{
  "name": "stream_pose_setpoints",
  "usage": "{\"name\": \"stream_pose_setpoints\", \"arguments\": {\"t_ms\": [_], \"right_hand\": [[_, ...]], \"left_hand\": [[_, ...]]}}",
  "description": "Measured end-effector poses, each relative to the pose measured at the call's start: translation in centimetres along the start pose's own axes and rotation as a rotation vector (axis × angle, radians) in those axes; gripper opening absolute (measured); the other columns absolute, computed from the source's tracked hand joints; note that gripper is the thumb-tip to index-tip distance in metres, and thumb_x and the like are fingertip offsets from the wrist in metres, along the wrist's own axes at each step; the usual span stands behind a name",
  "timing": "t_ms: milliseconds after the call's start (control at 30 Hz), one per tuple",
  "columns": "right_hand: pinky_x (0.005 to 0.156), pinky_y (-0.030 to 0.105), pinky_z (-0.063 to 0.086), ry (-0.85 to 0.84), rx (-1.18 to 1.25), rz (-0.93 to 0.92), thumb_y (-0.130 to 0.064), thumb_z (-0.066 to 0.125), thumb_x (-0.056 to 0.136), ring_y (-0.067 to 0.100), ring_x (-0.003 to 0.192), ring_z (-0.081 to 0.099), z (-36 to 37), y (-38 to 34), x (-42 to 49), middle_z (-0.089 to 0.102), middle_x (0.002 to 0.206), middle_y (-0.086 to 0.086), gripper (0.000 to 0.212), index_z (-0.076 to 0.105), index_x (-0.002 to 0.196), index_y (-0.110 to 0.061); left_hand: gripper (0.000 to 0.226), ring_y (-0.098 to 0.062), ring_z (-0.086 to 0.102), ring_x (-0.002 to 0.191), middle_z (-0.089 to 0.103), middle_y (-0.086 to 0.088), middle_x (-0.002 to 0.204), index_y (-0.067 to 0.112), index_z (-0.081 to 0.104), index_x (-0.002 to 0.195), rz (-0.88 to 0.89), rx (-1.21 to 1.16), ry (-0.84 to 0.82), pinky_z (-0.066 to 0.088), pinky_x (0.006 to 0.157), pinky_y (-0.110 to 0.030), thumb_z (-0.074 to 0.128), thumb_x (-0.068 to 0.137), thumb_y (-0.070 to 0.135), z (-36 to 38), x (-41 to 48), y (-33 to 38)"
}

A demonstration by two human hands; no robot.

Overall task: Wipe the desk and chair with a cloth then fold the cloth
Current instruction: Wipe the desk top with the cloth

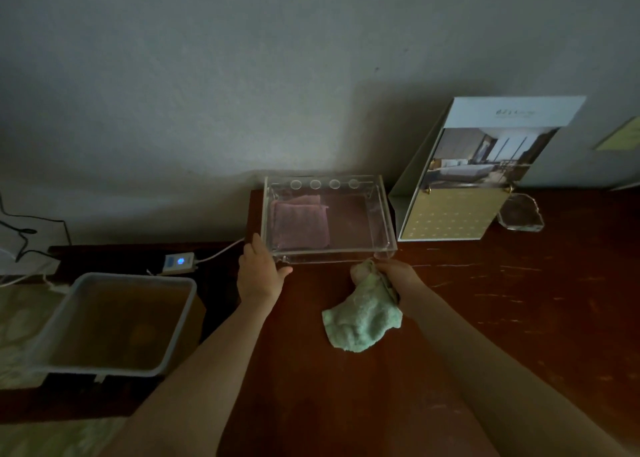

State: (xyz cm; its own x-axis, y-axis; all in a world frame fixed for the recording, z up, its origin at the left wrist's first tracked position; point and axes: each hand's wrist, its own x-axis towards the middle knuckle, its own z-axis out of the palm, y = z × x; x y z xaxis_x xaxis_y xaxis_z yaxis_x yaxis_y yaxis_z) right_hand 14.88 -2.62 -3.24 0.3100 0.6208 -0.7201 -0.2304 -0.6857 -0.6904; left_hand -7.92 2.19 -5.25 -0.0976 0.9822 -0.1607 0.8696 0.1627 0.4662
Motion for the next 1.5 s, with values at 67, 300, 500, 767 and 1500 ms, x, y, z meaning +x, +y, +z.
{"name": "stream_pose_setpoints", "arguments": {"t_ms": [67, 300, 500, 767, 1500], "right_hand": [[0.091, 0.043, 0.051, -0.004, 0.010, 0.038, -0.024, 0.060, 0.091, 0.029, 0.090, 0.065, -0.6, 0.3, -1.0, 0.067, 0.092, 0.015, 0.021, 0.065, 0.096, -0.004], [0.080, 0.036, 0.054, -0.159, 0.001, -0.046, 0.000, 0.062, 0.085, 0.026, 0.096, 0.065, -2.3, 1.9, -4.7, 0.067, 0.105, 0.014, 0.027, 0.062, 0.111, -0.008], [0.087, 0.040, 0.052, -0.356, 0.133, -0.083, -0.006, 0.066, 0.083, 0.029, 0.106, 0.064, -2.3, 2.8, -7.7, 0.066, 0.115, 0.014, 0.040, 0.058, 0.122, -0.010], [0.080, 0.040, 0.054, -0.192, 0.221, -0.160, -0.010, 0.058, 0.090, 0.025, 0.097, 0.063, -5.2, 3.6, -9.9, 0.062, 0.114, 0.014, 0.041, 0.049, 0.129, -0.002], [0.095, 0.040, 0.050, -0.619, -0.667, -0.761, 0.001, 0.073, 0.075, 0.018, 0.106, 0.061, -6.1, -0.5, -18.1, 0.064, 0.114, 0.005, 0.055, 0.052, 0.124, -0.010]], "left_hand": [[0.093, -0.030, 0.038, 0.131, 0.033, -0.015, 0.144, 0.006, 0.015, 0.148, 0.006, -0.008, 0.035, 0.043, 0.098, -0.037, 0.072, 0.080, 0.033, 0.0, -1.5, 0.4], [0.055, -0.024, 0.049, 0.123, 0.044, -0.007, 0.137, 0.016, 0.040, 0.140, 0.185, -0.216, -0.077, 0.045, 0.100, -0.037, 0.062, 0.089, 0.020, 1.3, -5.9, 0.8], [0.057, -0.015, 0.051, 0.117, 0.054, 0.004, 0.122, 0.021, 0.052, 0.130, 0.229, -0.294, -0.752, 0.046, 0.097, -0.034, 0.063, 0.077, 0.004, 0.6, -9.0, 3.3], [0.010, -0.014, 0.061, 0.081, 0.065, 0.002, 0.086, 0.015, 0.068, 0.094, 0.278, -0.156, -0.323, 0.045, 0.066, -0.022, 0.060, 0.088, 0.019, -2.3, -10.7, 3.1], [0.015, -0.017, 0.061, 0.100, 0.067, 0.000, 0.097, 0.017, 0.067, 0.093, 0.719, -0.078, -0.257, 0.043, 0.097, -0.037, 0.054, 0.093, 0.008, -12.8, -17.5, 12.7]]}}
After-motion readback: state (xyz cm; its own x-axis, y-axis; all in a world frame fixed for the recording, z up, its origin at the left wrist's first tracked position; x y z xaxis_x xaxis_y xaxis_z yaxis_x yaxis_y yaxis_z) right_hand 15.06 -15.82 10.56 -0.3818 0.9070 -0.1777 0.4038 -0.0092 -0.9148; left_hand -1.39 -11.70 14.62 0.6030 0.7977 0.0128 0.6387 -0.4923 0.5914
